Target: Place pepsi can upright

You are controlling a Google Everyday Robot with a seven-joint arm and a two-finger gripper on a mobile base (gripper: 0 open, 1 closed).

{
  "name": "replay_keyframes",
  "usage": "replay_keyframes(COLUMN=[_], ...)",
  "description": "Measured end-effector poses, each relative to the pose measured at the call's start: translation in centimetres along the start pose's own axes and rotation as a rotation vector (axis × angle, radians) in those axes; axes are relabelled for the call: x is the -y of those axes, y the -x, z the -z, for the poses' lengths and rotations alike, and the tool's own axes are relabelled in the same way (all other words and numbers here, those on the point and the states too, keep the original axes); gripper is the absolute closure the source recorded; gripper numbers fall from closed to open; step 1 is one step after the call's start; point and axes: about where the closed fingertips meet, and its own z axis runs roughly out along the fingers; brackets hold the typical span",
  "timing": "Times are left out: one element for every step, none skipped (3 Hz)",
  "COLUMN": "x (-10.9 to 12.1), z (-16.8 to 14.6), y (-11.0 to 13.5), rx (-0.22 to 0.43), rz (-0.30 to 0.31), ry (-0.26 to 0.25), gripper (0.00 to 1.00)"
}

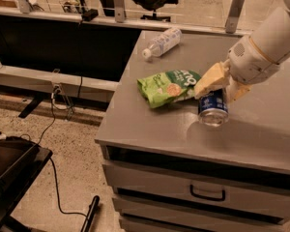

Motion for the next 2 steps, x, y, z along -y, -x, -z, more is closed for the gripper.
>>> replay_keyframes(x=[-0.5,0.0], z=[1.0,2.2], y=[-1.1,-1.2], rx=[0.138,0.307], rz=[0.096,0.133], ry=[0.087,0.213], gripper=[1.0,1.0])
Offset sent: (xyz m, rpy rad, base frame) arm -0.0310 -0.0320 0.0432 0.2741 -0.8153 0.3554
